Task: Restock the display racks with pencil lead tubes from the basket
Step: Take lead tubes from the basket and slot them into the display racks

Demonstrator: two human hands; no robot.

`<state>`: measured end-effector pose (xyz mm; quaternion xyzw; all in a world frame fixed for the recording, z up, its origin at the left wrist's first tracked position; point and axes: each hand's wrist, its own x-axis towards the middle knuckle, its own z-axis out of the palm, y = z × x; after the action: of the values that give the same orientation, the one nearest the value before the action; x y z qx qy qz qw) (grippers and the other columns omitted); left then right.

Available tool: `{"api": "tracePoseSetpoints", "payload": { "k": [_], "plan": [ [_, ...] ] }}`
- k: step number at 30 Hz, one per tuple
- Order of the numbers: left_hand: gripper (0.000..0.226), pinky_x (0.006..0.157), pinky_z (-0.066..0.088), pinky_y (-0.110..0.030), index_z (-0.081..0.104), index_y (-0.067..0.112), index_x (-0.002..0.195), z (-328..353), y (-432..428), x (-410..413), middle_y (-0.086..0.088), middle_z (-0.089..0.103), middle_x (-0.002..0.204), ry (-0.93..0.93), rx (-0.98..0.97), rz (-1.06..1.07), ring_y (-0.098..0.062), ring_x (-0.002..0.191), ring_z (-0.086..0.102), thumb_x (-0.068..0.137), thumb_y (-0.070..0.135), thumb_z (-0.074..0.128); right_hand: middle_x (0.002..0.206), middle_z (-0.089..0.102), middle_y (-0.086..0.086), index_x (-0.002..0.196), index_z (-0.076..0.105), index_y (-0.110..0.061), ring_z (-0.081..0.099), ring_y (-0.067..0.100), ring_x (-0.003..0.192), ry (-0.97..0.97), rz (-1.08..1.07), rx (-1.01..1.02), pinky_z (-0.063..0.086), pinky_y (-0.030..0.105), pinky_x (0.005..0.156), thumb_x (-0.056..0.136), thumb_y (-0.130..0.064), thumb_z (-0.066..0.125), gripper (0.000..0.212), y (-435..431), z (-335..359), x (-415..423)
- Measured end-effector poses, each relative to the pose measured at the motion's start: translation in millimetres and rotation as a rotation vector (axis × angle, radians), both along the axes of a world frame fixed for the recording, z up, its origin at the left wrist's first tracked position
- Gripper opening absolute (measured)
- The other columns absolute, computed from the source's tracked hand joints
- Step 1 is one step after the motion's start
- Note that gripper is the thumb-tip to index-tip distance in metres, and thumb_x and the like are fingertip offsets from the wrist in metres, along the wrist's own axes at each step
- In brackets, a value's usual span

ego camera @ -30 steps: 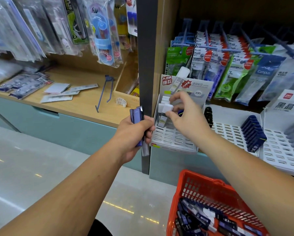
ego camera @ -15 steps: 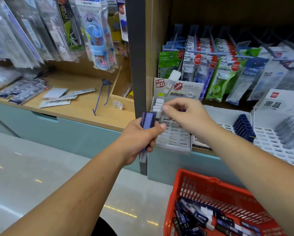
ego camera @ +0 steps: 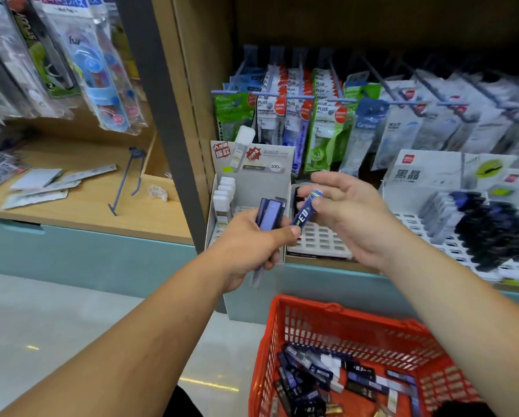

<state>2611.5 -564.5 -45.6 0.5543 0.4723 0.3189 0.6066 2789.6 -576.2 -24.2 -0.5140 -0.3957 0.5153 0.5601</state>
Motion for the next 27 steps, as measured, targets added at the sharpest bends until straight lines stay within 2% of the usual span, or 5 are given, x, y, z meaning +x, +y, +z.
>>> {"api": "tracePoseSetpoints", "payload": {
  "k": [6,13,17,21,27],
  "plan": [
    [0.015,0.049,0.040,-0.026,0.065,0.013,0.096,-3,5,15,0.001,0.067,0.064,0.046,-0.020,-0.040,-0.016,0.050,0.047,0.091,0.017,0.079,0.082,0.073,0.019,0.105,0.069,0.001,0.070,0.025,0.067,-0.078,-0.061,-0.046,0.061,0.032,0.064,0.087,0.002,0.076,0.019,-9,-8,34],
    [0.012,0.051,0.041,-0.029,0.069,0.008,0.097,-13,17,20,-0.010,0.062,0.072,0.140,-0.017,0.044,-0.018,0.052,0.048,0.091,0.014,0.077,0.083,0.073,0.022,0.099,0.067,-0.001,0.073,0.027,0.069,-0.165,-0.178,0.022,0.064,0.038,0.069,0.090,0.002,0.074,0.012,-2,-19,34],
    [0.015,0.051,0.043,-0.029,0.066,0.013,0.096,-14,17,26,-0.005,0.068,0.069,0.064,-0.037,0.043,-0.018,0.052,0.049,0.091,0.019,0.079,0.083,0.072,0.023,0.106,0.063,0.003,0.072,0.027,0.068,-0.062,-0.148,-0.001,0.064,0.036,0.066,0.090,0.002,0.074,0.020,-2,-20,32],
    [0.013,0.051,0.040,-0.028,0.067,0.013,0.099,-9,15,38,-0.002,0.071,0.070,-0.024,-0.048,0.017,-0.015,0.050,0.047,0.092,0.017,0.077,0.081,0.071,0.019,0.113,0.065,-0.006,0.071,0.027,0.069,-0.002,-0.124,0.027,0.063,0.036,0.067,0.092,0.001,0.071,0.023,-6,-14,42],
    [0.006,0.047,0.041,-0.026,0.071,0.012,0.100,-6,8,59,-0.006,0.071,0.078,-0.119,-0.036,0.002,-0.013,0.050,0.046,0.096,0.015,0.072,0.081,0.073,0.017,0.098,0.073,-0.004,0.071,0.026,0.071,-0.086,-0.155,0.050,0.064,0.035,0.070,0.091,0.002,0.071,0.009,-26,-9,82]
  ]
}}
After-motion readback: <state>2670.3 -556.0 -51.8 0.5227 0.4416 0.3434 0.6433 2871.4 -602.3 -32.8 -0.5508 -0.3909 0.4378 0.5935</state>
